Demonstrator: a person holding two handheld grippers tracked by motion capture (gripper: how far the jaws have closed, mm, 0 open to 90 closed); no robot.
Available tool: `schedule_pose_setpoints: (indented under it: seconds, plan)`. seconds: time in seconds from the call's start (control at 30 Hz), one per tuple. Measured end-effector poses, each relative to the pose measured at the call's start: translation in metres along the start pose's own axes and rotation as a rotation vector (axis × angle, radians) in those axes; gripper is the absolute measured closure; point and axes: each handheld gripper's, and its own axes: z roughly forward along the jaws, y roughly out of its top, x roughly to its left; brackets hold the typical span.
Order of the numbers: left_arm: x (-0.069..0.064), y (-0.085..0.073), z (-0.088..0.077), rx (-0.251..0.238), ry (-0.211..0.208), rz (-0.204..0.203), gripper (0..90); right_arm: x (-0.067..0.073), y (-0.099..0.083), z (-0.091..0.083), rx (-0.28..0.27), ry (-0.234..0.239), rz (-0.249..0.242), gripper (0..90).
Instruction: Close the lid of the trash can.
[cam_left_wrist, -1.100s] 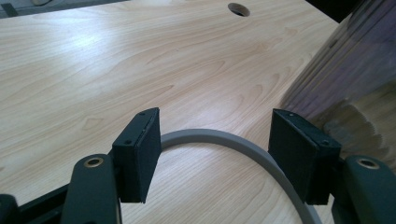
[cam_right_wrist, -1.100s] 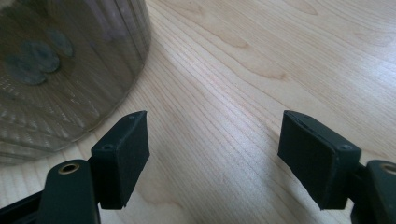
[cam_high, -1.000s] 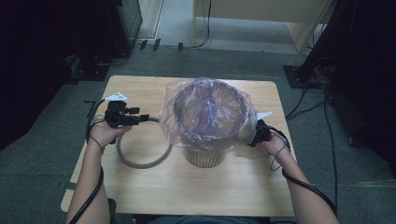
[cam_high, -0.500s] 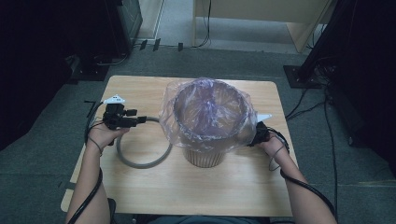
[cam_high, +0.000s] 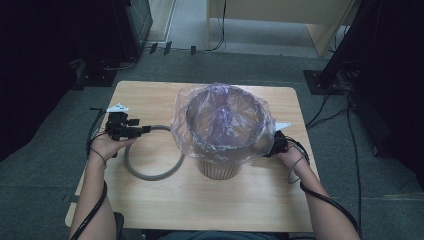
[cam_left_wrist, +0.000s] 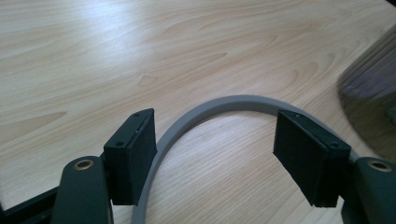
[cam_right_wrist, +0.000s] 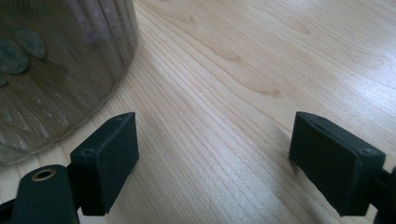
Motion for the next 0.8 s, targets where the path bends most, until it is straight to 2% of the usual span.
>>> schedule_pose_setpoints:
  seconds: [0.2,0.27,0.33,0.43,0.5,0.8]
  plan:
    - [0.006,-0.007,0.001,0.032,0.024,0.003,33.1,0.000,0.000,0.000,0.000,0.000,0.000,15.4]
    - [0.008,-0.010,0.001,0.040,0.026,-0.009,34.4,0.000,0.000,0.000,0.001,0.000,-0.001,15.3]
    - [0.009,-0.012,0.000,0.032,0.019,0.003,35.2,0.000,0.000,0.000,0.000,0.000,0.000,15.3]
    - [0.010,-0.014,-0.001,0.045,0.037,0.031,37.2,0.000,0.000,0.000,0.001,0.000,0.000,15.3]
    - [0.012,-0.016,0.000,0.056,0.052,0.023,38.6,0.000,0.000,0.000,0.001,-0.001,-0.001,15.3]
    - [0.019,-0.025,0.002,0.103,0.064,-0.022,43.6,0.000,0.000,0.000,0.001,-0.001,-0.001,15.3]
